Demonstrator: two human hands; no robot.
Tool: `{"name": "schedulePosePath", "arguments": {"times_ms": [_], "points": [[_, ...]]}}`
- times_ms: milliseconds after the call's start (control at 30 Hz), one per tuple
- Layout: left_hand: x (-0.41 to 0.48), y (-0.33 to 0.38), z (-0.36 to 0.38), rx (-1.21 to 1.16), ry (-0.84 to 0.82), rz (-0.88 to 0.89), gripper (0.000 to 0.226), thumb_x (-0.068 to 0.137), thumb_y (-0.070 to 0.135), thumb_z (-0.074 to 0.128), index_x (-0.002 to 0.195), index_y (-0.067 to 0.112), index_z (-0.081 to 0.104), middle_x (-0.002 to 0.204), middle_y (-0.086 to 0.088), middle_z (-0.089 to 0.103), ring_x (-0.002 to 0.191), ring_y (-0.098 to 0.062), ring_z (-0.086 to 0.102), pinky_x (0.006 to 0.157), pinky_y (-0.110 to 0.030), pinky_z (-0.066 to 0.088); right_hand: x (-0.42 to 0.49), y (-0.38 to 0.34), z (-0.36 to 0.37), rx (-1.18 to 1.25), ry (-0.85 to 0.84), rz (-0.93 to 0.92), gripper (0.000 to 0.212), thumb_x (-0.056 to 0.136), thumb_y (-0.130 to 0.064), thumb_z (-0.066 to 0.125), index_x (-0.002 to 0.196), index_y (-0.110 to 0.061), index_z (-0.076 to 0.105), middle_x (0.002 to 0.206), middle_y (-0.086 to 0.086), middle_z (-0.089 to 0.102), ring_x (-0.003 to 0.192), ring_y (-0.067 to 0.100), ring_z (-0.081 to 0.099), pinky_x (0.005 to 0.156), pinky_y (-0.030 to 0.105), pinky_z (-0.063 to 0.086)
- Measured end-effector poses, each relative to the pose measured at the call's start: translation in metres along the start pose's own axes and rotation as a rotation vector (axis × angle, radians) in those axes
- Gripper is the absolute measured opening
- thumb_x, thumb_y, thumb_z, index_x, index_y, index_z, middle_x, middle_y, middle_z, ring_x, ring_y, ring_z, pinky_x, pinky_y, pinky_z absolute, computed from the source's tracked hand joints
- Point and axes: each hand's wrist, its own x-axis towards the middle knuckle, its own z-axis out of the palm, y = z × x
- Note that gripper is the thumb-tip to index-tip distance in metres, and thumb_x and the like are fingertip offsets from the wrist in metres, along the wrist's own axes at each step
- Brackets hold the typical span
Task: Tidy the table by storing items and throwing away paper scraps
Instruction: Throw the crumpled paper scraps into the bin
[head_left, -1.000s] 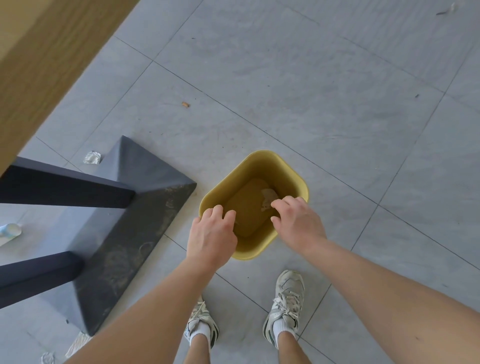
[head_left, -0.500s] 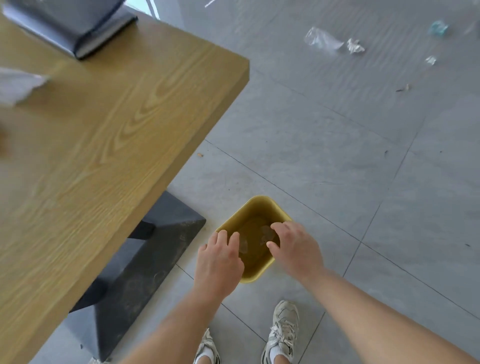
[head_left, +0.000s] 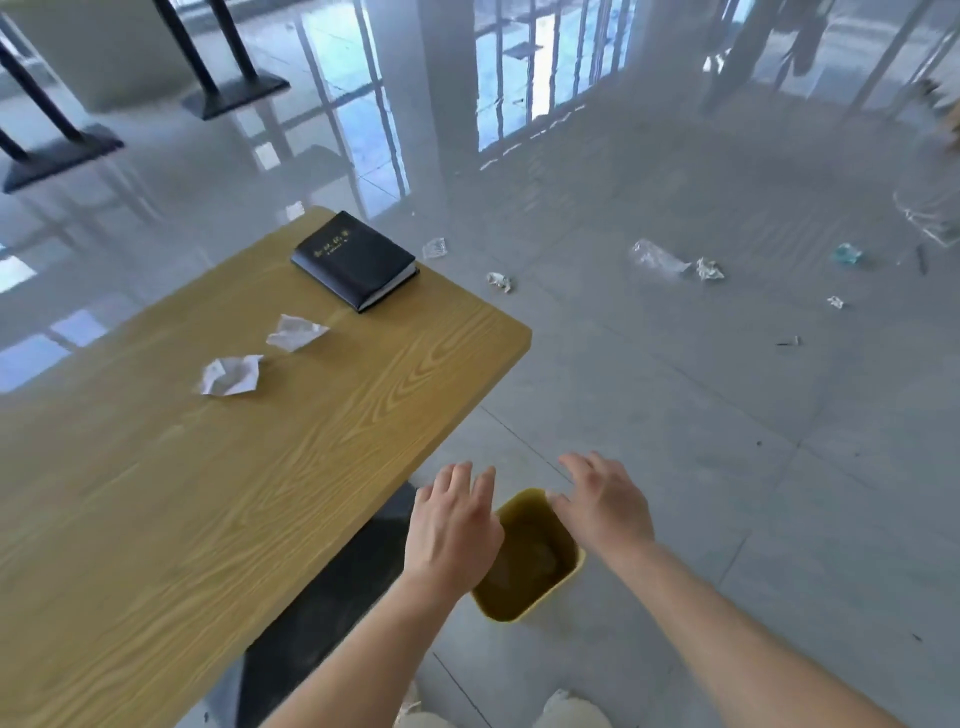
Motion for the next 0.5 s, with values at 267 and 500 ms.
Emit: {"name": "schedulePosePath", "arguments": {"times_ms": [267,500], "points": [[-0.021,-0.028,-0.064,0.008,0.132,-0.109,0.055,0.093,0.035,0.052,0.145,0.027,0.034,0.143,-0.002,0.046,0.133,-0.021,0.042,0.104,-0.037,0.042,0.013,-0.032,-0.056,-0.008,0.047,-0.171,0.045,0.089,-0.045,0.059,0.129,-0.025,0.052,0.115,-0.001,0.061,0.105,0.019,0.054,0.073,0.024,0.041],[-0.046,-0.08,-0.102,0.058,0.183,-0.27,0.06,0.086,0.037,0.062,0.141,0.025,0.04,0.136,-0.002,0.052,0.125,-0.021,0.05,0.097,-0.037,0.048,0.032,-0.091,-0.068,-0.02,0.028,-0.342,0.051,0.089,-0.044,0.059,0.135,-0.027,0.048,0.126,0.0,0.059,0.114,0.021,0.053,0.083,0.03,0.047]]}}
